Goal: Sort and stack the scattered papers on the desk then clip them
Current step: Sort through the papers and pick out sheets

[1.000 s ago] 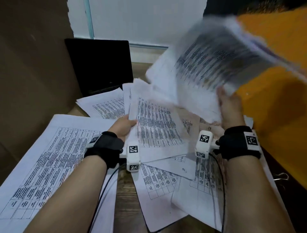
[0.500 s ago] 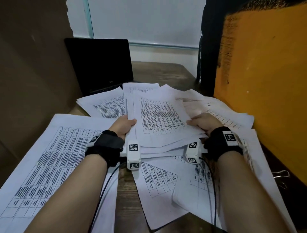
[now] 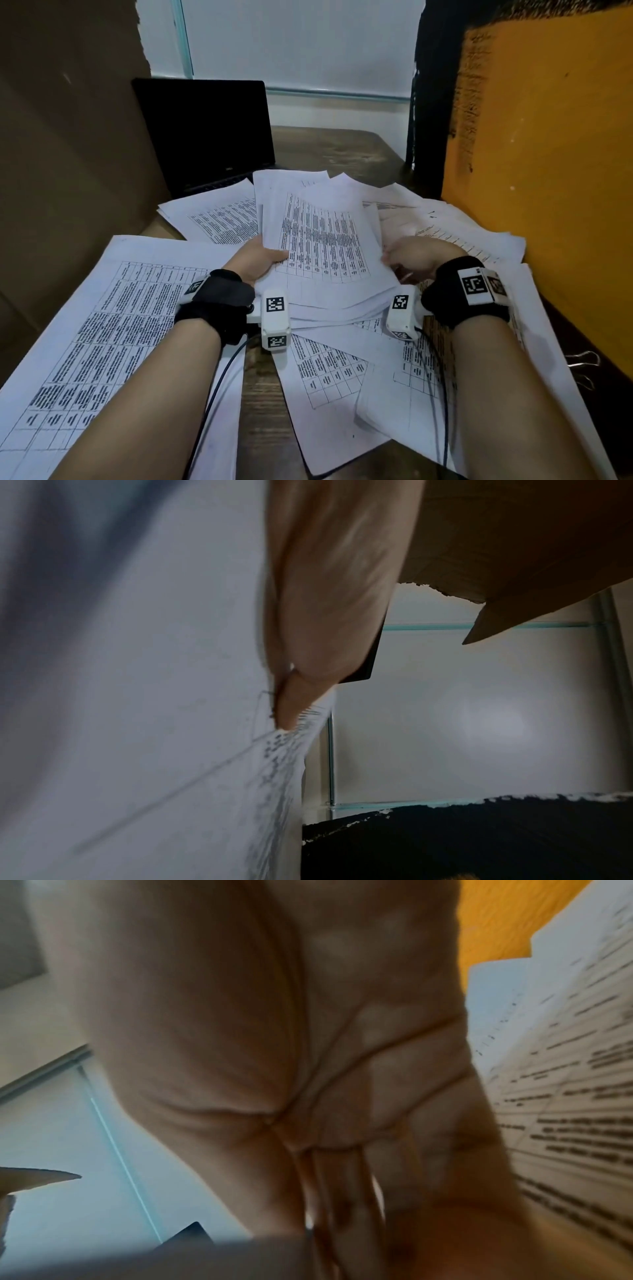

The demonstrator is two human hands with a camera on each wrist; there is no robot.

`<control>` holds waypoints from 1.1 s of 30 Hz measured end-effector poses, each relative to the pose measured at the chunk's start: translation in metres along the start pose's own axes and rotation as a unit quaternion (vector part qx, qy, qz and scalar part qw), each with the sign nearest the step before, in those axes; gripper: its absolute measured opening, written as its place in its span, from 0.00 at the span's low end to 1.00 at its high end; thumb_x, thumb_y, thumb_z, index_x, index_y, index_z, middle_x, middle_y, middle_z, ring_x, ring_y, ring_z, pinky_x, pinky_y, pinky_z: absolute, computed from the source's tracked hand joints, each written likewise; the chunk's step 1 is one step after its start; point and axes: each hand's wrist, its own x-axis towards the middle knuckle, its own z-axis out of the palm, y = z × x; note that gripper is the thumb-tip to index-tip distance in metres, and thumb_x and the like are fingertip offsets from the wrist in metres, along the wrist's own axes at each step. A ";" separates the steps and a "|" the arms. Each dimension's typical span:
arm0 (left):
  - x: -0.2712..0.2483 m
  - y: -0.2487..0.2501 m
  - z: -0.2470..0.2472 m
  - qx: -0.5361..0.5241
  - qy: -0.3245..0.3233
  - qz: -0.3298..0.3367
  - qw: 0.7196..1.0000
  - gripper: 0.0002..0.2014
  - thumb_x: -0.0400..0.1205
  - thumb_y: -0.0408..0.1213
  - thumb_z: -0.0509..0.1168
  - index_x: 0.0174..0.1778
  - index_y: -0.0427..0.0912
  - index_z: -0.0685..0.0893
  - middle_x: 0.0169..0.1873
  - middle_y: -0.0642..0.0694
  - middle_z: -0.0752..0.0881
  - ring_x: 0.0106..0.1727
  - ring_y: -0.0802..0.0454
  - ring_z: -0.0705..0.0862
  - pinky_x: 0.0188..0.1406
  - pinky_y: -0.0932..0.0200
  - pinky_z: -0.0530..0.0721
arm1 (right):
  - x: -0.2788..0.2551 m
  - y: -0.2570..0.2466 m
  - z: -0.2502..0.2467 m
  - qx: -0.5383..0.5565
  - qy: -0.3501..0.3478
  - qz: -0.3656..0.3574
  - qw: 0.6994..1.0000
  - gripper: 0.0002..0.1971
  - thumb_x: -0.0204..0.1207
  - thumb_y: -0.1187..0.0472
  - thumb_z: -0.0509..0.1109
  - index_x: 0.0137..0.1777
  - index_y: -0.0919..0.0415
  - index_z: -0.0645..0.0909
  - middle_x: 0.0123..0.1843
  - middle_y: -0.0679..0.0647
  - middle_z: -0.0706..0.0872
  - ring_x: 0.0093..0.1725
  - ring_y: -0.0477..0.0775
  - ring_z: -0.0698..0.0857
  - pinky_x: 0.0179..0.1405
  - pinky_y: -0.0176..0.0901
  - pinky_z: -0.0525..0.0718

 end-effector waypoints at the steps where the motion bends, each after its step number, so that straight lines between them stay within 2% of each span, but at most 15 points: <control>1: 0.001 -0.001 -0.001 -0.029 -0.007 0.002 1.000 0.18 0.83 0.28 0.64 0.70 0.37 0.74 0.60 0.37 0.84 0.65 0.35 0.82 0.68 0.42 0.78 | 0.000 0.000 -0.001 0.003 0.012 -0.018 1.000 0.07 0.84 0.63 0.61 0.53 0.61 0.82 0.48 0.58 0.87 0.44 0.57 0.85 0.41 0.44 0.85; 4: -0.001 0.002 0.001 -0.121 -0.025 0.024 0.992 0.22 0.83 0.23 0.62 0.72 0.43 0.72 0.57 0.40 0.85 0.56 0.41 0.85 0.53 0.47 0.88 | 0.006 0.006 -0.006 0.150 0.114 -0.083 0.978 0.09 0.84 0.63 0.63 0.50 0.63 0.85 0.44 0.60 0.89 0.39 0.58 0.86 0.37 0.46 0.85; 9: -0.005 0.004 0.005 -0.141 -0.028 0.063 0.988 0.24 0.81 0.33 0.67 0.73 0.40 0.72 0.65 0.39 0.84 0.63 0.42 0.84 0.65 0.43 0.81 | 0.008 0.005 -0.012 0.268 0.201 -0.177 0.925 0.08 0.81 0.66 0.67 0.56 0.61 0.86 0.46 0.55 0.92 0.39 0.49 0.89 0.32 0.37 0.84; 13: -0.005 0.005 0.006 -0.166 -0.023 0.059 0.984 0.20 0.84 0.35 0.63 0.73 0.42 0.72 0.65 0.43 0.84 0.64 0.46 0.83 0.68 0.44 0.79 | 0.007 0.004 -0.010 0.257 0.229 -0.210 0.915 0.04 0.80 0.65 0.69 0.47 0.57 0.84 0.44 0.53 0.90 0.42 0.48 0.88 0.39 0.38 0.84; 16: -0.004 0.007 0.007 -0.200 -0.030 0.051 0.978 0.14 0.88 0.37 0.55 0.69 0.46 0.73 0.56 0.48 0.87 0.53 0.50 0.87 0.49 0.50 0.89 | -0.001 -0.001 -0.015 0.305 0.327 -0.262 0.855 0.05 0.80 0.63 0.70 0.44 0.53 0.80 0.42 0.47 0.87 0.42 0.41 0.84 0.41 0.29 0.82; 17: -0.005 0.008 0.007 -0.201 -0.028 0.049 0.978 0.13 0.88 0.36 0.54 0.69 0.47 0.73 0.54 0.49 0.87 0.50 0.51 0.87 0.45 0.52 0.90 | -0.002 -0.001 -0.018 0.319 0.321 -0.268 0.850 0.04 0.81 0.62 0.69 0.45 0.53 0.80 0.43 0.47 0.87 0.41 0.41 0.84 0.40 0.29 0.82; 18: -0.005 0.008 0.006 -0.201 -0.021 0.046 0.978 0.13 0.88 0.37 0.54 0.69 0.47 0.73 0.54 0.49 0.86 0.50 0.51 0.87 0.44 0.52 0.89 | -0.004 -0.001 -0.020 0.312 0.284 -0.261 0.868 0.02 0.81 0.62 0.69 0.48 0.54 0.81 0.44 0.48 0.88 0.43 0.43 0.86 0.43 0.34 0.84; 20: -0.004 0.007 0.004 -0.205 -0.009 0.040 0.978 0.14 0.89 0.37 0.54 0.69 0.45 0.73 0.57 0.46 0.86 0.53 0.49 0.86 0.48 0.49 0.87 | -0.007 0.002 -0.018 0.217 0.155 -0.198 0.943 0.07 0.79 0.63 0.71 0.55 0.57 0.83 0.51 0.53 0.91 0.49 0.52 0.90 0.49 0.48 0.88; 22: -0.003 0.007 0.002 -0.203 0.005 0.030 0.979 0.15 0.89 0.38 0.54 0.71 0.43 0.73 0.62 0.43 0.85 0.60 0.45 0.85 0.56 0.44 0.85 | -0.009 0.006 -0.012 0.119 0.054 -0.116 0.985 0.06 0.79 0.65 0.71 0.53 0.58 0.84 0.51 0.56 0.90 0.47 0.55 0.90 0.46 0.50 0.90; 24: 0.000 0.005 0.001 -0.190 0.023 0.016 0.981 0.17 0.89 0.37 0.55 0.73 0.38 0.72 0.64 0.42 0.84 0.64 0.42 0.83 0.62 0.41 0.81 | -0.011 0.006 -0.011 0.082 0.135 -0.104 0.982 0.03 0.79 0.64 0.70 0.51 0.56 0.83 0.47 0.54 0.88 0.44 0.54 0.87 0.41 0.46 0.87; 26: 0.001 0.003 0.002 -0.178 0.031 -0.001 0.984 0.15 0.88 0.35 0.55 0.71 0.36 0.74 0.58 0.41 0.85 0.57 0.43 0.85 0.57 0.44 0.84 | -0.008 0.009 -0.021 0.125 0.340 -0.086 0.928 0.11 0.82 0.61 0.65 0.61 0.62 0.81 0.50 0.57 0.84 0.51 0.58 0.84 0.40 0.44 0.79; 28: 0.004 0.000 0.002 -0.145 0.029 -0.015 0.989 0.14 0.88 0.33 0.56 0.69 0.35 0.74 0.57 0.41 0.85 0.51 0.47 0.85 0.50 0.52 0.86 | -0.009 0.014 -0.034 0.232 0.484 -0.077 0.840 0.21 0.86 0.57 0.59 0.74 0.67 0.71 0.67 0.62 0.79 0.67 0.58 0.78 0.59 0.46 0.78; 30: 0.004 -0.002 0.004 -0.116 0.009 -0.040 0.992 0.13 0.87 0.30 0.58 0.67 0.33 0.75 0.57 0.40 0.85 0.50 0.47 0.85 0.45 0.57 0.88 | -0.011 0.017 -0.039 0.308 0.514 -0.157 0.785 0.23 0.88 0.54 0.56 0.78 0.65 0.65 0.76 0.56 0.73 0.74 0.51 0.72 0.71 0.39 0.70; 32: 0.005 -0.003 0.005 -0.084 0.005 -0.059 0.995 0.10 0.85 0.27 0.60 0.61 0.35 0.78 0.59 0.39 0.85 0.53 0.45 0.84 0.51 0.59 0.87 | -0.011 0.015 -0.041 0.376 0.501 -0.224 0.747 0.18 0.87 0.56 0.58 0.73 0.63 0.70 0.71 0.54 0.78 0.70 0.51 0.78 0.73 0.44 0.75; 33: 0.004 -0.002 0.004 -0.072 0.008 -0.063 0.995 0.11 0.84 0.26 0.60 0.63 0.33 0.77 0.62 0.38 0.84 0.57 0.43 0.84 0.59 0.54 0.84 | -0.009 0.013 -0.041 0.427 0.480 -0.230 0.731 0.14 0.87 0.57 0.59 0.69 0.61 0.72 0.67 0.53 0.81 0.67 0.52 0.81 0.70 0.47 0.79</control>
